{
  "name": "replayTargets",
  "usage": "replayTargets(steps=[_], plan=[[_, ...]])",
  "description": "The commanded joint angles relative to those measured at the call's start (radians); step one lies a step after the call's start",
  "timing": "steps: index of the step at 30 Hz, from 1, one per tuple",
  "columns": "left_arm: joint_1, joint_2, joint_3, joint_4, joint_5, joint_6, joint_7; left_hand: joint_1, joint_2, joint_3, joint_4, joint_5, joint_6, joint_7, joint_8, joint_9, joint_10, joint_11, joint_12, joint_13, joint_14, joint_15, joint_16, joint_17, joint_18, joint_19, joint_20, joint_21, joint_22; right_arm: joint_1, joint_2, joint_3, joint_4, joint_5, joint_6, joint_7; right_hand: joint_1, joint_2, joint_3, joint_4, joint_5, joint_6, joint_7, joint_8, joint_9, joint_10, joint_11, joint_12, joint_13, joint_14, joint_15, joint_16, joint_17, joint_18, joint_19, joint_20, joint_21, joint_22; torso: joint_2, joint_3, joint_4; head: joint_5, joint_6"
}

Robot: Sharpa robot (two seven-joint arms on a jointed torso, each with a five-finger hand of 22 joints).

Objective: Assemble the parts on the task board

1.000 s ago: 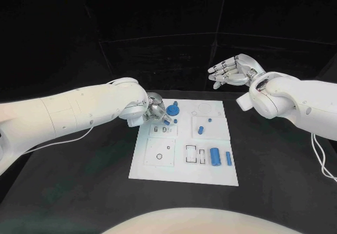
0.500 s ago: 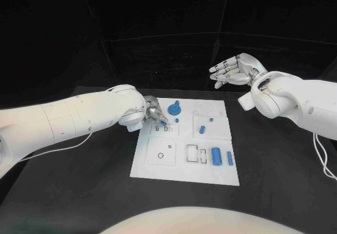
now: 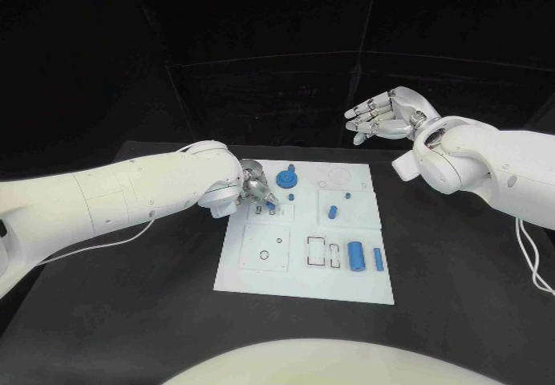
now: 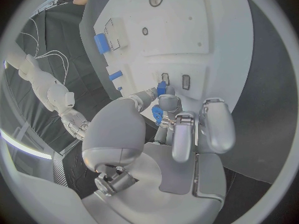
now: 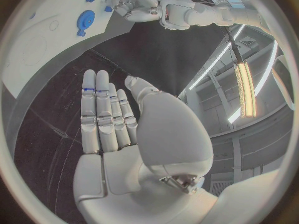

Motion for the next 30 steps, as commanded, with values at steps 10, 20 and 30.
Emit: replayTargets(steps=[10,20,30], plan=[[0.0,0.004,0.0,0.002,-0.01,0.071,-0.019,-0.002,0.012,0.142,-0.137,0.003,-0.003,-0.004,0.005,0.002,-0.002,-0.006,-0.006,-0.001,0.106,-0.009,0.003,0.263,-0.005,-0.001,-0.006,-0.001,0.003,0.002,0.002,0.001,0.002,-0.003,0.006,0.007,-0.003,0.006,0.004,-0.007,0.03,-0.009,0.002,-0.006,0.0,-0.005,0.003,-0.006,-0.001,0.009,0.002,-0.01,-0.005,0.01,0.007,0.004,-0.01,-0.004,-0.001,0.0012,0.001,-0.002,-0.004],[-0.001,0.005,-0.002,-0.001,-0.01,0.104,-0.028,-0.003,0.01,0.143,-0.139,0.003,-0.005,-0.004,0.006,0.001,-0.002,-0.006,-0.007,-0.002,0.106,-0.009,0.003,0.263,-0.005,-0.001,-0.006,-0.001,0.002,0.002,0.002,0.001,0.002,-0.003,0.006,0.007,-0.007,0.006,0.004,-0.006,0.035,-0.008,0.002,-0.006,0.0,-0.005,0.003,-0.006,-0.001,0.01,0.002,-0.011,-0.006,0.009,0.007,0.005,-0.011,-0.005,-0.001,0.0014,-0.0001,0.001,-0.006],[-0.001,0.008,-0.004,-0.008,-0.01,0.113,-0.033,-0.011,0.006,0.141,-0.138,0.002,-0.005,-0.005,0.012,0.001,0.001,-0.006,-0.006,-0.002,0.106,-0.009,0.003,0.263,-0.005,-0.001,-0.007,0.0,0.004,0.002,0.002,0.001,0.002,-0.003,0.006,0.008,-0.007,0.006,0.004,-0.006,0.035,-0.008,0.002,-0.006,0.0,-0.005,0.003,-0.006,-0.001,0.01,0.002,-0.011,-0.006,0.009,0.007,0.005,-0.011,-0.005,0.0,0.0008,0.0003,0.0,-0.007]])
